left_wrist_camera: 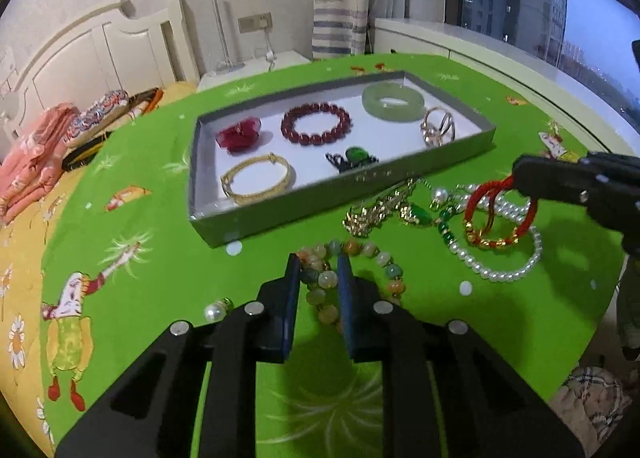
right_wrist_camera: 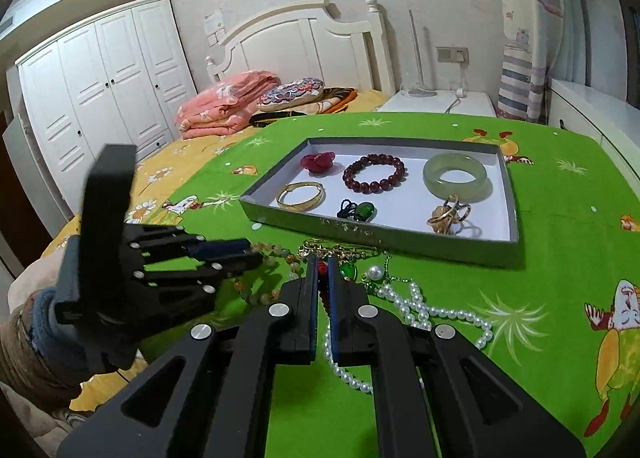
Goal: Organize jewelry
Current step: 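Grasp the multicolor bead bracelet with the left tool while the right tool holds the red string bracelet, then lower both bracelets into the tray and open both tools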
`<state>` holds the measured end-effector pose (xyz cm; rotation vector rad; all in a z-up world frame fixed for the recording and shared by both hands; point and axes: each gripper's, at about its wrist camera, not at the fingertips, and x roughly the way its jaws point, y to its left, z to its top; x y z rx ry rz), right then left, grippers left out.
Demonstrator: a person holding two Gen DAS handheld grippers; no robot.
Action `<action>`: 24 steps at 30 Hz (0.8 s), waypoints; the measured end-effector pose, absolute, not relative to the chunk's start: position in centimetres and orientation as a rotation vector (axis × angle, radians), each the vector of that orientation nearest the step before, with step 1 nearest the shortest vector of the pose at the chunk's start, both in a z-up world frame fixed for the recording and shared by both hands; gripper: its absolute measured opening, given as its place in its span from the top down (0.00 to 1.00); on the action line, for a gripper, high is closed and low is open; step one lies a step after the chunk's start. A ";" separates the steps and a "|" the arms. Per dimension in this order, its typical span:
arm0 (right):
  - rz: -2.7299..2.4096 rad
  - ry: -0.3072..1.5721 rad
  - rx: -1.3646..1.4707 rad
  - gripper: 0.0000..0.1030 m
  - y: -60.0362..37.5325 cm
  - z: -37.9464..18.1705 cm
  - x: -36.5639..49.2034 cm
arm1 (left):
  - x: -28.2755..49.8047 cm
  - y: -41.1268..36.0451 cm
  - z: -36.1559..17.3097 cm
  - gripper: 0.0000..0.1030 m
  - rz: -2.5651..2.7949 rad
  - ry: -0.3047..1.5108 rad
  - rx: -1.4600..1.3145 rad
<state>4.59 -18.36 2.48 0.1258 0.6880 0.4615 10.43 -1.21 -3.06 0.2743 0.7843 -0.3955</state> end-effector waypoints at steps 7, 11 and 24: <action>0.448 0.642 0.100 0.94 -18.3 4.3 3.9 | 9.3 -0.5 0.1 0.82 -0.396 0.711 0.251; 0.435 0.614 0.080 0.94 -18.3 5.5 3.6 | 9.0 -0.1 2.0 0.82 -0.401 0.680 0.238; 0.387 0.589 0.048 0.94 -18.9 7.2 4.7 | 10.0 -0.5 4.5 0.82 -0.434 0.658 0.230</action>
